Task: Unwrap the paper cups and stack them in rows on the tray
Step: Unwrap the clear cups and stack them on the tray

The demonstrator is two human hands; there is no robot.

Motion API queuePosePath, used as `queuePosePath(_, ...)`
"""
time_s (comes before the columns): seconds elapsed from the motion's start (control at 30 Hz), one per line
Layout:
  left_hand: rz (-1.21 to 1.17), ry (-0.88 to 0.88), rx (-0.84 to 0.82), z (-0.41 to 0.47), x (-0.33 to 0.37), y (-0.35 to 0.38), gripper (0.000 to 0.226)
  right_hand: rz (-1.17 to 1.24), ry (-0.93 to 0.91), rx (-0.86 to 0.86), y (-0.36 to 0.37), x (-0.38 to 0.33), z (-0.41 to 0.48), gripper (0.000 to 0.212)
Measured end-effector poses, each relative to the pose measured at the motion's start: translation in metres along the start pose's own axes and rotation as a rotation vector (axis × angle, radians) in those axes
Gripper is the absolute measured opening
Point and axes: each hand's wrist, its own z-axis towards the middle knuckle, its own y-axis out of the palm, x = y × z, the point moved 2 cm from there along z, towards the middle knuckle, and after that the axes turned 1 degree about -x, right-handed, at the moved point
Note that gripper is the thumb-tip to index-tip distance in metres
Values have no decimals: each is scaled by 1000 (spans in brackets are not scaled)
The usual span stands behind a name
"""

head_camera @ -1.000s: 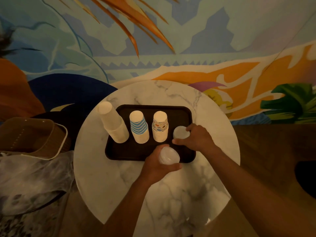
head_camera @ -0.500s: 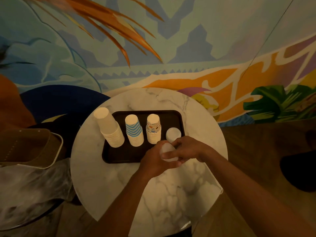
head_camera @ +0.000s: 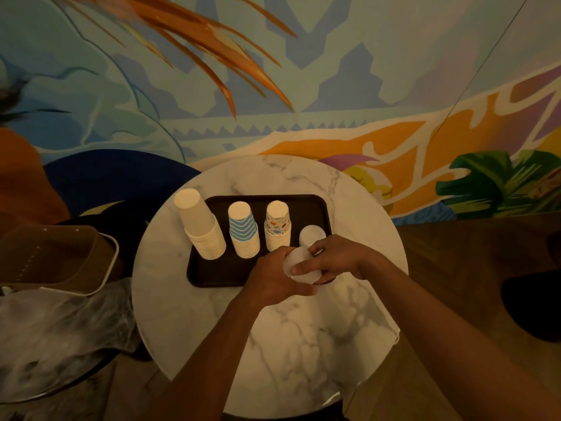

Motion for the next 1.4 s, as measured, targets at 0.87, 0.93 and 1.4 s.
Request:
queuePosePath(0.87,-17,-157,26,6,-44,14,95,-336,39,488,-45,17,63,94)
queuePosePath(0.93,-22,-171,26,8,-48,15,95,-387,12,489,-43,18,78,96)
queuePosePath(1.4,-85,-190,44,24,-46,15,91,-639,47,369,-40,9,126,93)
